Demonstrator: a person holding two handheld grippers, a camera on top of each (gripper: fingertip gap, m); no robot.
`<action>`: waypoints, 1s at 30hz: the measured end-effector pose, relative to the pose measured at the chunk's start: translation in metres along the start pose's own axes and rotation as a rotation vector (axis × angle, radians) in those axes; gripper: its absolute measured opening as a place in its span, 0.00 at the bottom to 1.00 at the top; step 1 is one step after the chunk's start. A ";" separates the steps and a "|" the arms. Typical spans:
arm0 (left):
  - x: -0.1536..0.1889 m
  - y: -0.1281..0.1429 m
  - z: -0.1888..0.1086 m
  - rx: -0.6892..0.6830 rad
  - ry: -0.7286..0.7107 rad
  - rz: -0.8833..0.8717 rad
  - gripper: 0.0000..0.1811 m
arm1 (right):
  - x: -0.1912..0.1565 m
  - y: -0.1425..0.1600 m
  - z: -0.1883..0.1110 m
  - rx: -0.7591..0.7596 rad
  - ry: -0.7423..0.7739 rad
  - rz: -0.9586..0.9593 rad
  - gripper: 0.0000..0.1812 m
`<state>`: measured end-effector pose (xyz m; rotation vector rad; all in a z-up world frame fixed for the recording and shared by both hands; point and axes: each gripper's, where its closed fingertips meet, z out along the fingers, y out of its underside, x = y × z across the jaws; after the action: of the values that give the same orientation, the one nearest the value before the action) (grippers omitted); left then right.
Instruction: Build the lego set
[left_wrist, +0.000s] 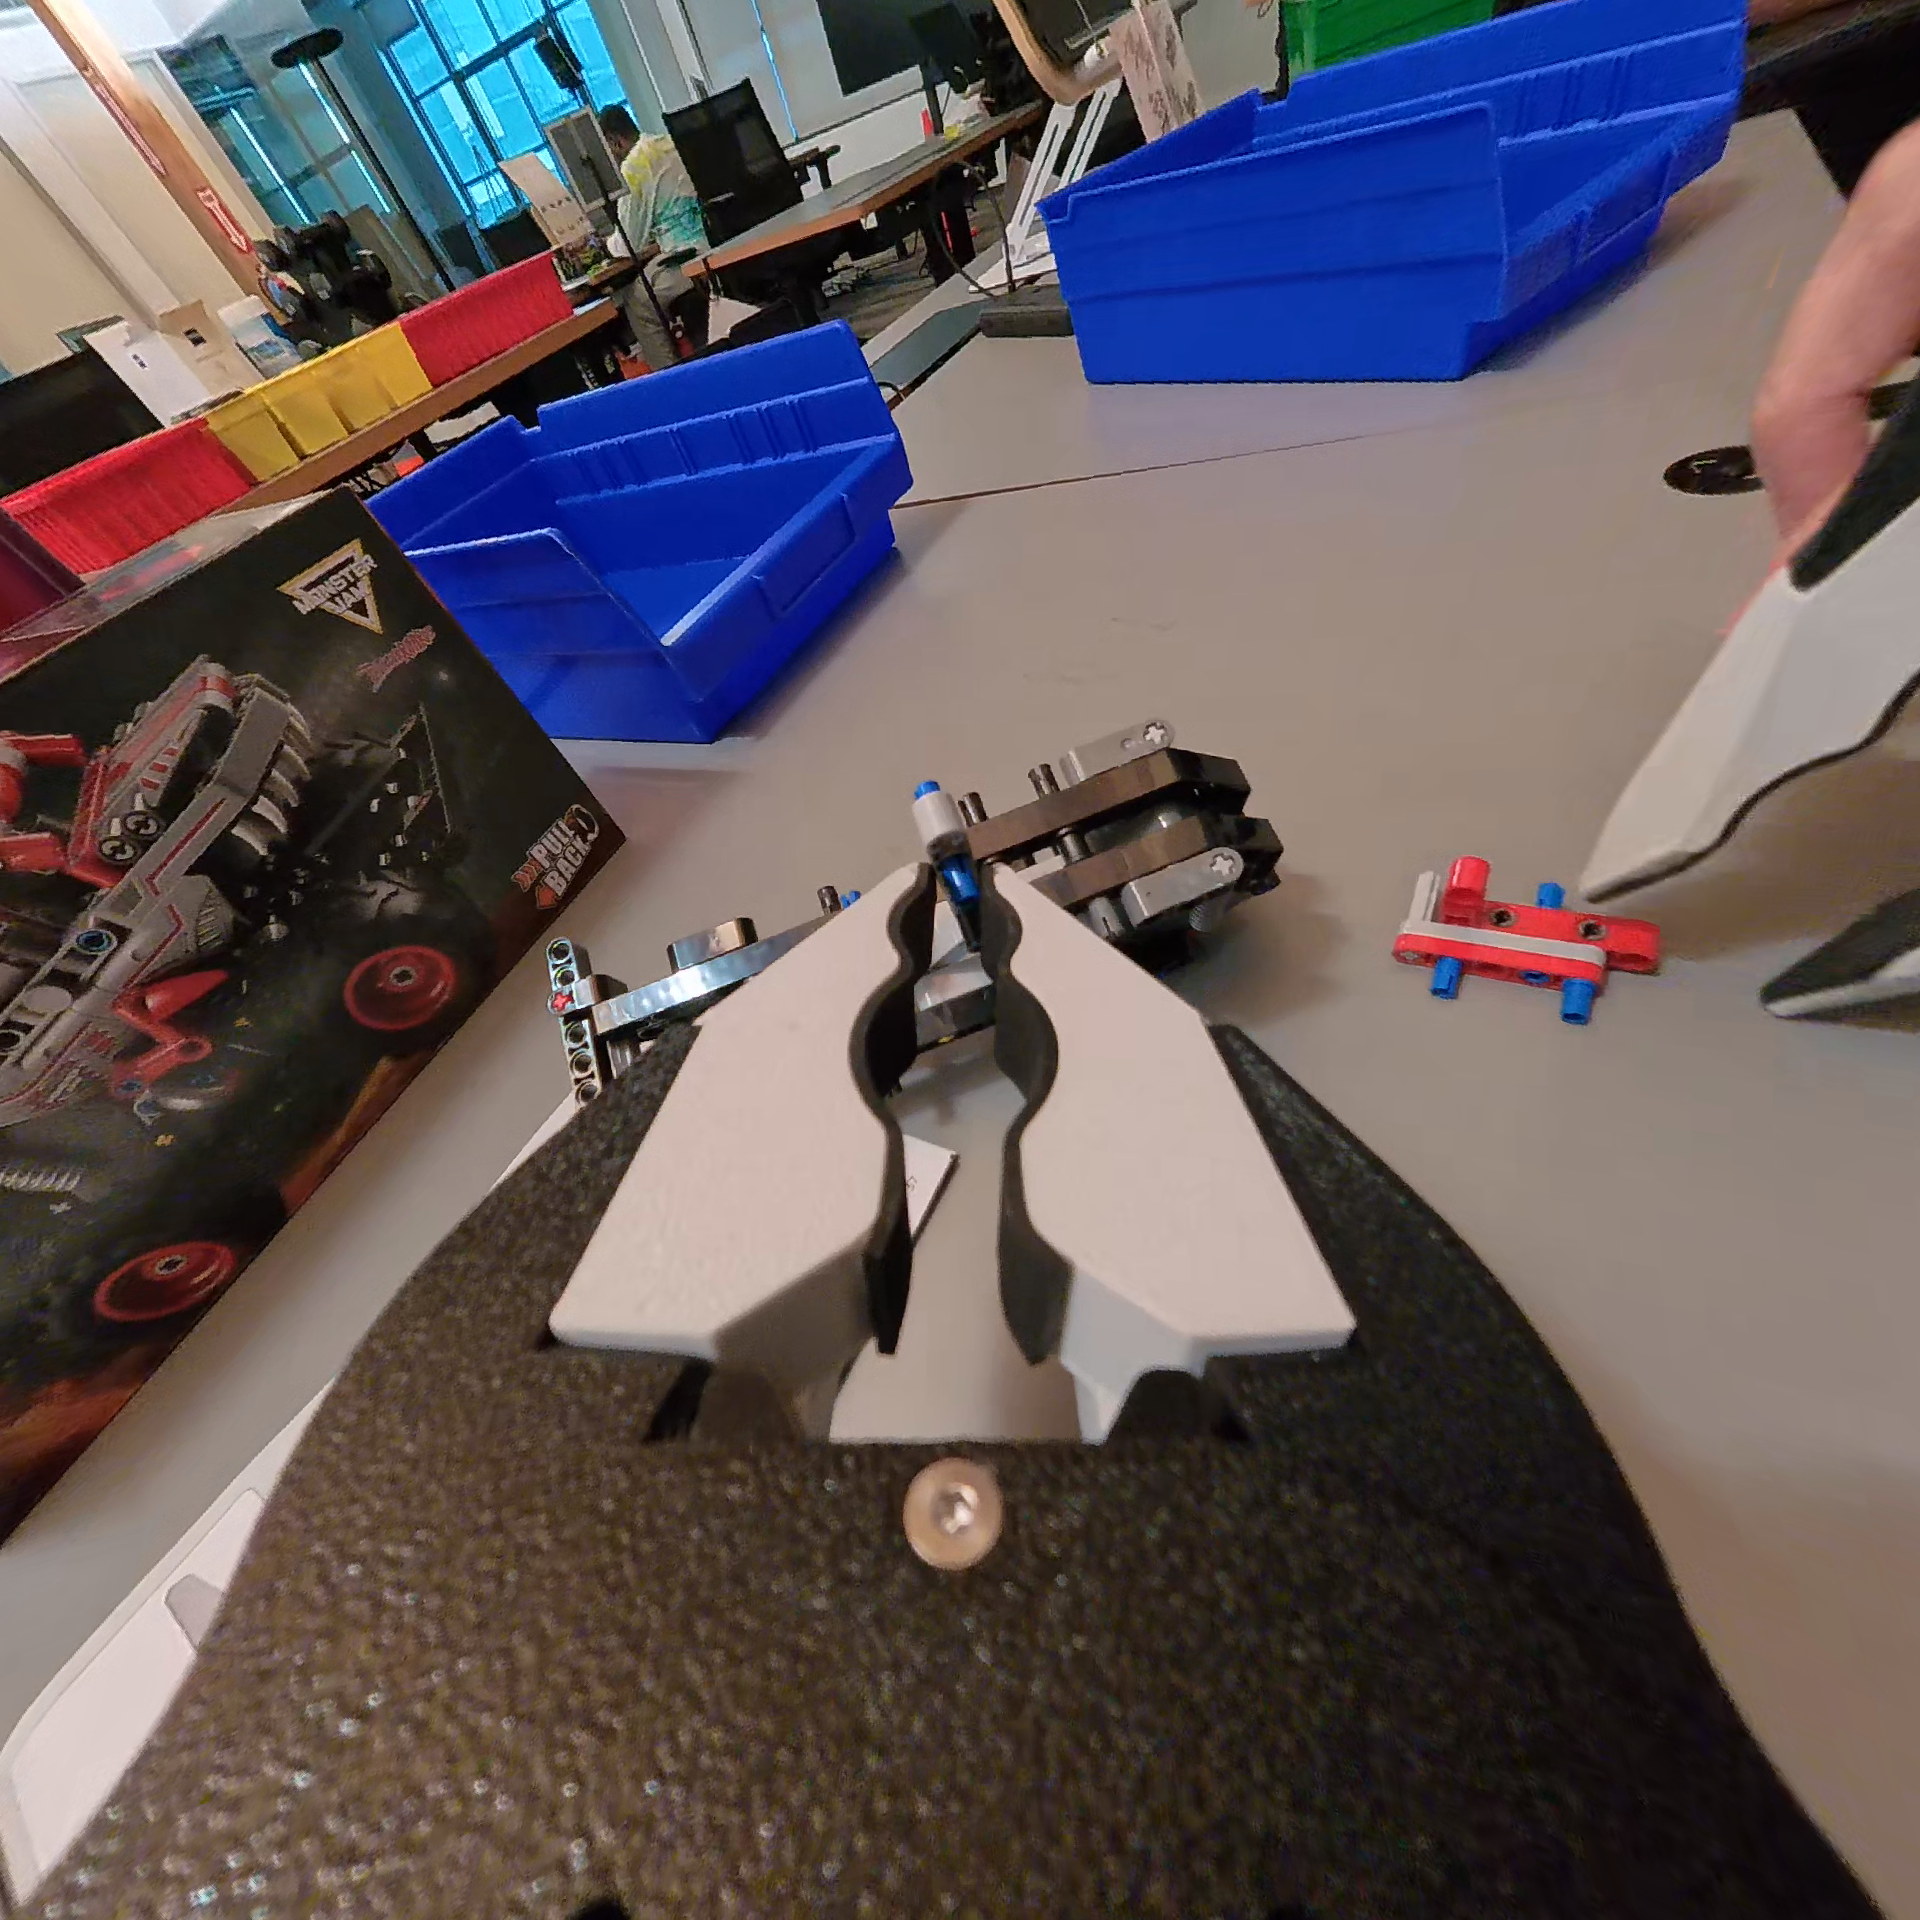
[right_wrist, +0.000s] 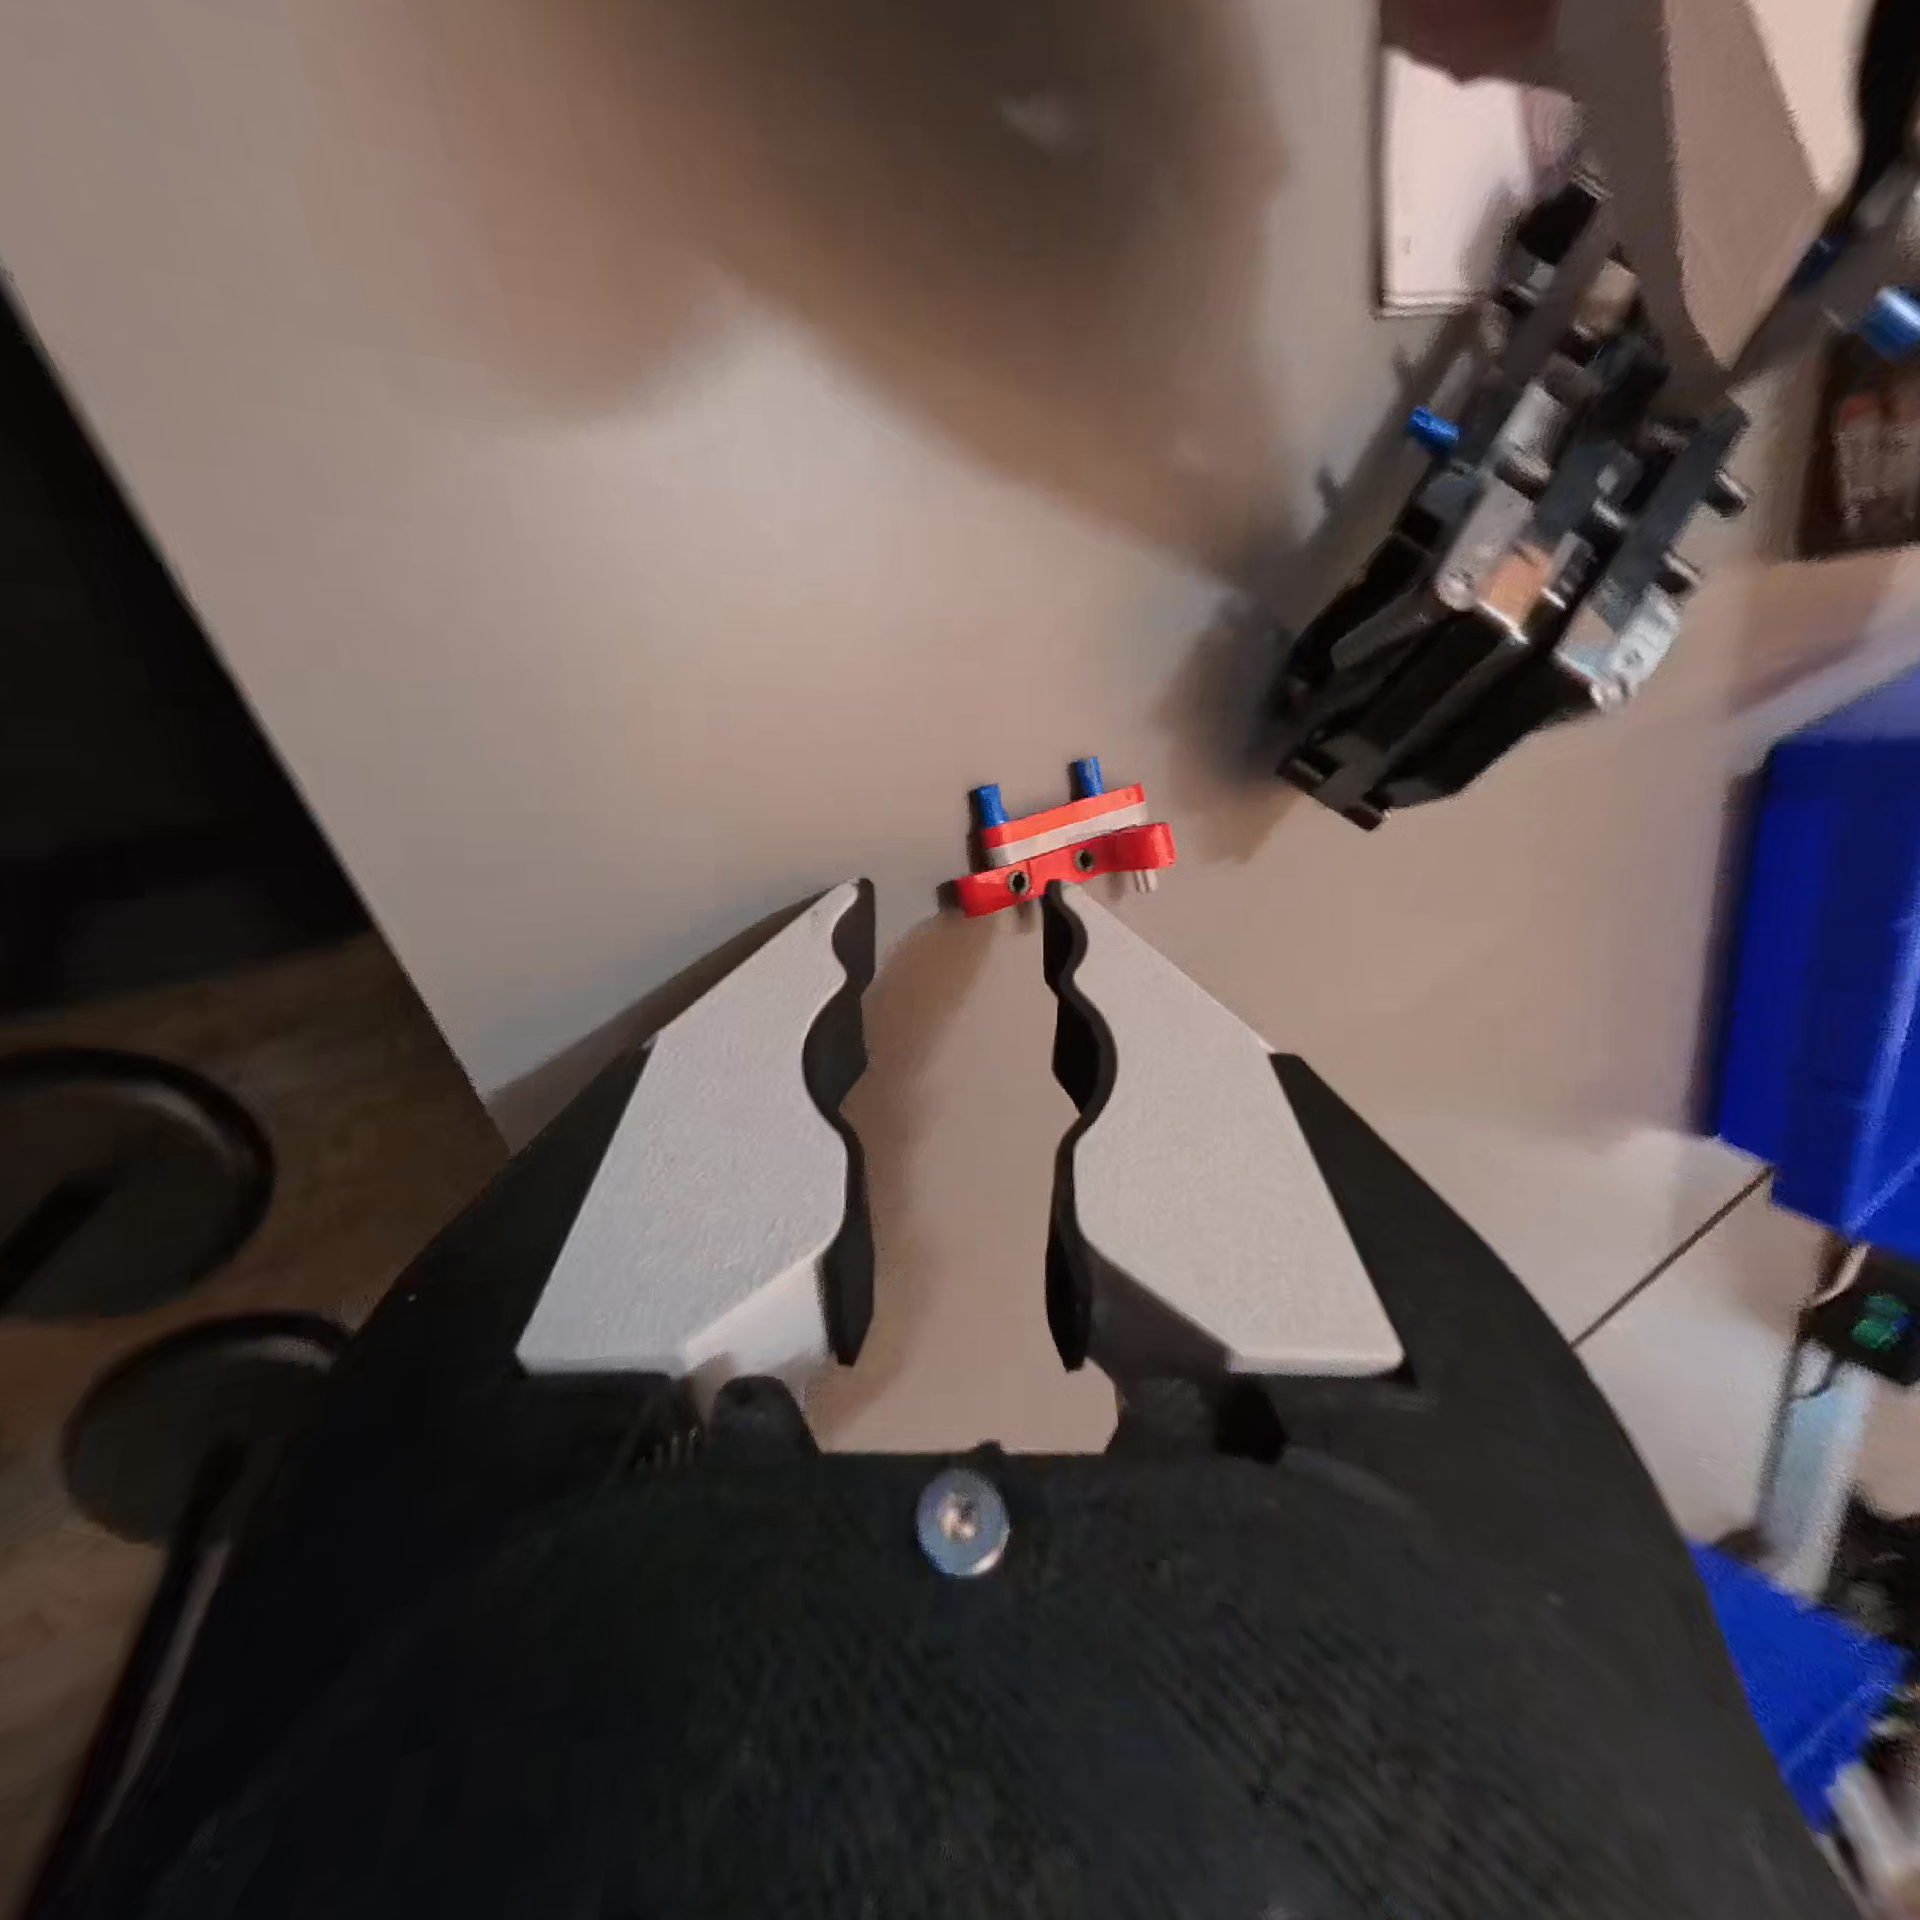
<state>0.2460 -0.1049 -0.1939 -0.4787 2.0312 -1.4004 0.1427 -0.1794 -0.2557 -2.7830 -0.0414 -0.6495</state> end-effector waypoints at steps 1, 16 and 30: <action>0.000 0.000 0.000 0.000 -0.001 0.001 0.03 | 0.003 0.000 0.001 0.015 0.032 0.079 0.17; 0.000 0.000 0.000 0.000 -0.003 0.006 0.03 | 0.012 0.005 0.009 0.133 0.201 0.781 0.04; 0.000 0.000 0.000 0.000 -0.004 0.011 0.03 | 0.011 0.006 0.003 0.443 -0.054 1.330 0.04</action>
<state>0.2461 -0.1050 -0.1940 -0.4693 2.0272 -1.3919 0.1545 -0.1849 -0.2552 -1.7917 1.3141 -0.1451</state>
